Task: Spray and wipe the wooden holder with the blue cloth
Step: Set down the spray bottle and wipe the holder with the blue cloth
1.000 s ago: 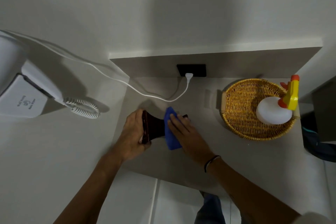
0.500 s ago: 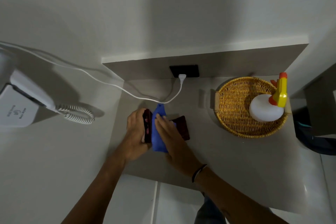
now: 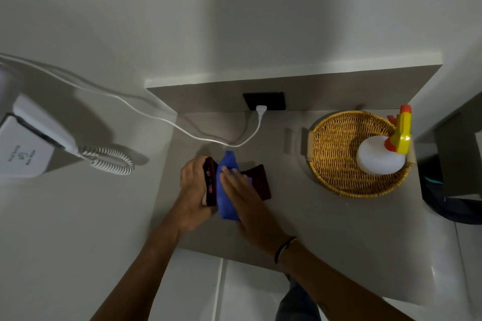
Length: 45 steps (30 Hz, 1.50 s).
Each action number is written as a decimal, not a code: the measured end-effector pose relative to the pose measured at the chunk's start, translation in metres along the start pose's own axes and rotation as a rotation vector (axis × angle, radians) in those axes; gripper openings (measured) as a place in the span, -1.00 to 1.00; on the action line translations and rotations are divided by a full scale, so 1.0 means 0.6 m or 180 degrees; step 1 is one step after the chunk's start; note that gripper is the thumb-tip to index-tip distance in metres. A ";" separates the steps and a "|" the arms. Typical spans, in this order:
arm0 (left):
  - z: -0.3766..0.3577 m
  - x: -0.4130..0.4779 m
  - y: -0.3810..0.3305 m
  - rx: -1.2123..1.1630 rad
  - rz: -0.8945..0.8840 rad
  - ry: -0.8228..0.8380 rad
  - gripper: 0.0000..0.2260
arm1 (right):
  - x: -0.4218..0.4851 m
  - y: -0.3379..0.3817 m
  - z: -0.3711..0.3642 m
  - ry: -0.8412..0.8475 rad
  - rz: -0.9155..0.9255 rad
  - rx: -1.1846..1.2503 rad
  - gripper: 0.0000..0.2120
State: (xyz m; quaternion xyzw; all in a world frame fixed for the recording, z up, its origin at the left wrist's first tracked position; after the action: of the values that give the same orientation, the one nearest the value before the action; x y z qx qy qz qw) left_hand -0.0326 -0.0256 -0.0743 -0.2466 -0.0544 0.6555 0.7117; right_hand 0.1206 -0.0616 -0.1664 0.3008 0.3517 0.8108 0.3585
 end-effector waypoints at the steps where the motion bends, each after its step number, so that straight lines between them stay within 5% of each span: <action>1: -0.001 -0.007 0.000 -0.0086 0.0091 0.0079 -0.21 | -0.013 -0.030 0.003 0.0107 -0.0120 -0.0473 -0.07; 4: -0.003 -0.010 -0.012 -0.0160 0.0124 0.0104 -0.04 | -0.039 -0.112 0.010 0.0709 -0.0624 -0.1584 -0.24; 7: -0.004 0.007 -0.030 0.0032 -0.0005 0.0102 -0.02 | -0.040 -0.150 0.019 0.1107 -0.0894 -0.1328 -0.32; 11: -0.005 0.004 -0.030 0.0081 0.0041 0.0056 -0.03 | -0.014 -0.090 0.036 0.0663 -0.0902 -0.0144 -0.27; 15: -0.003 0.006 -0.025 0.0079 -0.0003 -0.0011 -0.31 | 0.025 0.027 0.035 -0.0051 -0.0232 0.0460 -0.21; 19: 0.001 -0.006 -0.024 0.0011 0.0156 -0.0070 -0.38 | 0.013 0.003 0.025 0.0160 -0.0040 -0.0268 -0.18; 22: -0.002 -0.018 -0.021 -0.0142 0.0394 0.0038 -0.18 | -0.012 -0.069 0.025 0.0538 -0.0329 -0.1625 -0.32; 24: -0.006 -0.015 -0.022 -0.0141 0.0387 0.0029 -0.10 | -0.021 -0.114 0.029 0.0815 -0.0525 -0.1761 -0.37; 28: -0.011 0.000 -0.037 0.0042 0.0372 0.0035 -0.01 | -0.027 -0.150 0.052 0.1305 -0.0892 -0.1517 -0.34; 35: -0.023 0.013 -0.076 0.0548 0.0863 -0.0328 -0.08 | -0.048 -0.130 0.114 0.0751 -0.1204 -0.0788 -0.27; 40: -0.033 0.024 -0.108 0.0636 0.1539 -0.0417 0.30 | -0.052 -0.113 0.141 0.0586 -0.1185 -0.0486 -0.26; 45: -0.037 0.032 -0.100 0.0746 0.1740 -0.0209 0.07 | -0.051 -0.116 0.163 0.0376 -0.1258 -0.0081 -0.23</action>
State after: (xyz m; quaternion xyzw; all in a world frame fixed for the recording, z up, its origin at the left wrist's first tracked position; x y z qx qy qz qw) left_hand 0.0335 -0.0143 -0.0733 -0.1469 0.0672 0.8323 0.5303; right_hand 0.2361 -0.0167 -0.1723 0.1733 0.4140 0.7453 0.4931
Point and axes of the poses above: each hand's wrist, its own x-axis towards the middle knuckle, its own z-axis out of the back of the hand, y = z × x, the point moved 2 cm from there along x, towards the middle knuckle, and after that the axes turned 8 degrees about y, right-handed, at the moved point
